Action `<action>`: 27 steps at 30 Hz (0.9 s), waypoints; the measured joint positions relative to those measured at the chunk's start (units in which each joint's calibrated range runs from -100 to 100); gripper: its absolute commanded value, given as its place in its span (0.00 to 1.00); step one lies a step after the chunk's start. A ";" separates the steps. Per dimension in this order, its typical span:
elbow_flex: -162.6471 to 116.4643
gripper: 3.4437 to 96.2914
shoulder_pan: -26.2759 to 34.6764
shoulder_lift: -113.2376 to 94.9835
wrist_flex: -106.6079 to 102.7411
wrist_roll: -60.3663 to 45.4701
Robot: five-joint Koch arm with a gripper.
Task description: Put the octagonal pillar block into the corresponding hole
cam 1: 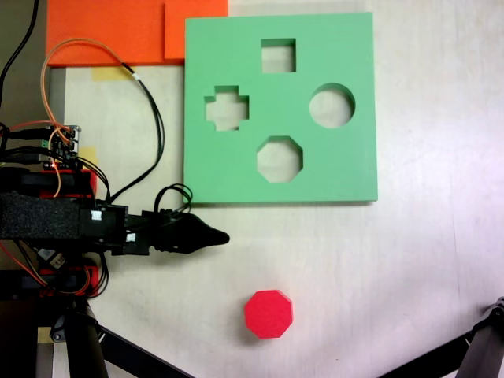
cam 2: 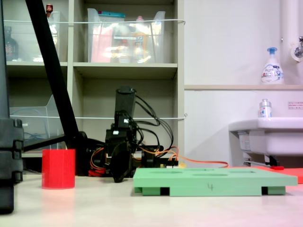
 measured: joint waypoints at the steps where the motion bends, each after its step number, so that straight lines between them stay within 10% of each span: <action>1: 0.00 0.50 0.00 0.00 -0.10 0.00; 27: 0.00 0.47 -0.20 0.00 -0.10 1.27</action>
